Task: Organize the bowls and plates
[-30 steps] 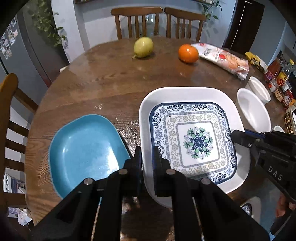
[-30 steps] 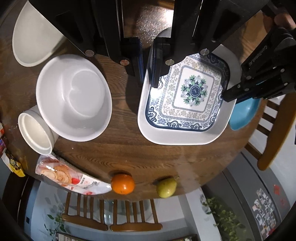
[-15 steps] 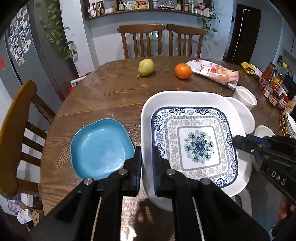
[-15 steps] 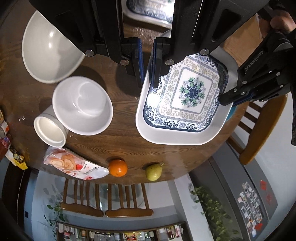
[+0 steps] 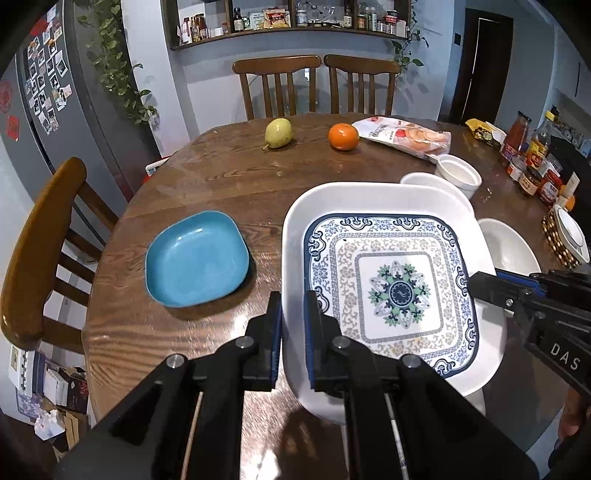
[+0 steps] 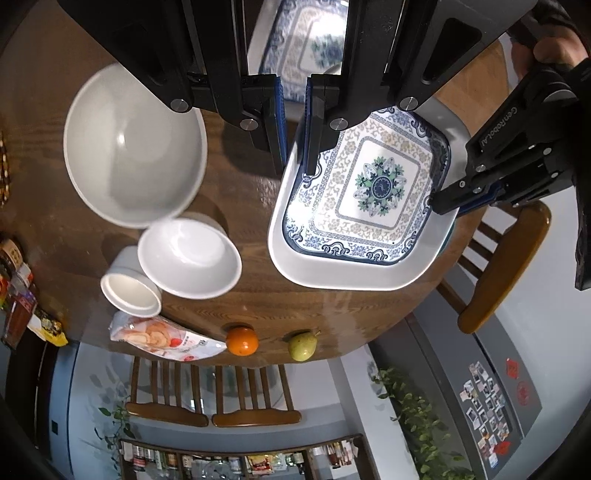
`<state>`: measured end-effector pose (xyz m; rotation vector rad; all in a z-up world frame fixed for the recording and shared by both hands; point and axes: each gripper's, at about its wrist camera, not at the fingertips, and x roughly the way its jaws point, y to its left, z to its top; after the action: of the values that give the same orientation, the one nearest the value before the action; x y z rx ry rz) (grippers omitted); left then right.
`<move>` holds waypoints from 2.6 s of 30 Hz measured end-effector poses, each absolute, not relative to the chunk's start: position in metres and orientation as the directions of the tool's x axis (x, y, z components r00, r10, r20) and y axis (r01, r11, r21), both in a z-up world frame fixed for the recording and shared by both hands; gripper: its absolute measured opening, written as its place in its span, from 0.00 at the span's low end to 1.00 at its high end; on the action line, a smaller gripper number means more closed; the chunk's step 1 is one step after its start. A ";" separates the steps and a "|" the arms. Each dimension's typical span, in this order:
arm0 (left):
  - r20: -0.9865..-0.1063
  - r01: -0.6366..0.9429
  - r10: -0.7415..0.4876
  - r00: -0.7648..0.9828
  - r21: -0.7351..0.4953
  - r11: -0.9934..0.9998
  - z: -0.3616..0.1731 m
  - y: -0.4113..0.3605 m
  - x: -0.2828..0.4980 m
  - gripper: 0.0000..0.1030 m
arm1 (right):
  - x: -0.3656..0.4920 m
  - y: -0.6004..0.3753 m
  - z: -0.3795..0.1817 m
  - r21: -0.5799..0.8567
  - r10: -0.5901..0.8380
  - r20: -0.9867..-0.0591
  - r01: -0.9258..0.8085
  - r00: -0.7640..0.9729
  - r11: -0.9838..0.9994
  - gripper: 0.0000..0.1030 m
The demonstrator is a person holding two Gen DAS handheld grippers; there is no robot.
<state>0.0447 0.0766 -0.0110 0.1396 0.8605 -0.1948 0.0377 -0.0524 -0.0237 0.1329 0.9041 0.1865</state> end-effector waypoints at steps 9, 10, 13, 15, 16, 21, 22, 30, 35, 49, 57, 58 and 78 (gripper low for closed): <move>-0.773 0.242 -0.117 0.624 0.048 0.969 -0.017 0.069 0.018 0.09 | 0.010 -0.062 -0.030 0.201 0.219 -0.779 -0.098 0.587 0.975 0.10; -0.776 0.242 -0.117 0.619 0.047 0.969 -0.019 0.068 0.016 0.09 | 0.008 -0.062 -0.031 0.200 0.220 -0.782 -0.099 0.584 0.975 0.10; -0.786 0.243 -0.118 0.607 0.043 0.969 -0.024 0.067 0.009 0.08 | 0.000 -0.063 -0.035 0.206 0.225 -0.789 -0.098 0.572 0.974 0.10; -0.791 0.245 -0.115 0.601 0.045 0.968 -0.027 0.066 0.005 0.08 | -0.004 -0.062 -0.037 0.207 0.226 -0.792 -0.099 0.566 0.973 0.10; -0.794 0.245 -0.115 0.597 0.044 0.969 -0.028 0.065 0.003 0.08 | -0.006 -0.062 -0.039 0.207 0.226 -0.796 -0.099 0.562 0.973 0.10; -0.806 0.250 -0.111 0.581 0.047 0.967 -0.036 0.064 -0.004 0.08 | -0.016 -0.063 -0.048 0.218 0.233 -0.806 -0.093 0.545 0.971 0.10; -0.809 0.250 -0.109 0.577 0.048 0.967 -0.038 0.063 -0.006 0.08 | -0.018 -0.063 -0.050 0.220 0.234 -0.808 -0.091 0.540 0.971 0.10; -0.847 0.269 -0.105 0.520 0.046 0.962 -0.060 0.061 -0.013 0.08 | -0.027 -0.063 -0.069 0.227 0.236 -0.841 -0.077 0.487 0.971 0.10; -0.869 0.282 -0.103 0.485 0.043 0.959 -0.075 0.057 -0.014 0.08 | -0.027 -0.066 -0.085 0.220 0.223 -0.870 -0.059 0.440 0.974 0.10; -0.889 0.301 -0.109 0.444 0.034 0.953 -0.091 0.054 -0.018 0.11 | -0.024 -0.060 -0.087 0.112 0.137 -0.888 -0.082 0.439 0.990 0.10; -0.887 0.296 -0.098 0.451 0.046 0.954 -0.090 0.055 -0.016 0.12 | -0.022 -0.056 -0.087 0.080 0.113 -0.890 -0.094 0.441 0.992 0.10; -0.887 0.296 -0.097 0.452 0.047 0.954 -0.090 0.055 -0.016 0.13 | -0.021 -0.056 -0.087 0.076 0.108 -0.892 -0.091 0.440 0.993 0.10; -0.840 0.180 -0.077 0.537 0.025 0.983 -0.060 0.083 -0.002 0.80 | -0.019 -0.060 -0.053 0.236 0.254 -0.811 -0.102 0.527 0.966 0.54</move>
<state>-0.0018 0.0830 -0.0599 0.1126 0.9924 -0.1533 -0.0189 -0.0605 -0.0531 0.1671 0.9942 0.2139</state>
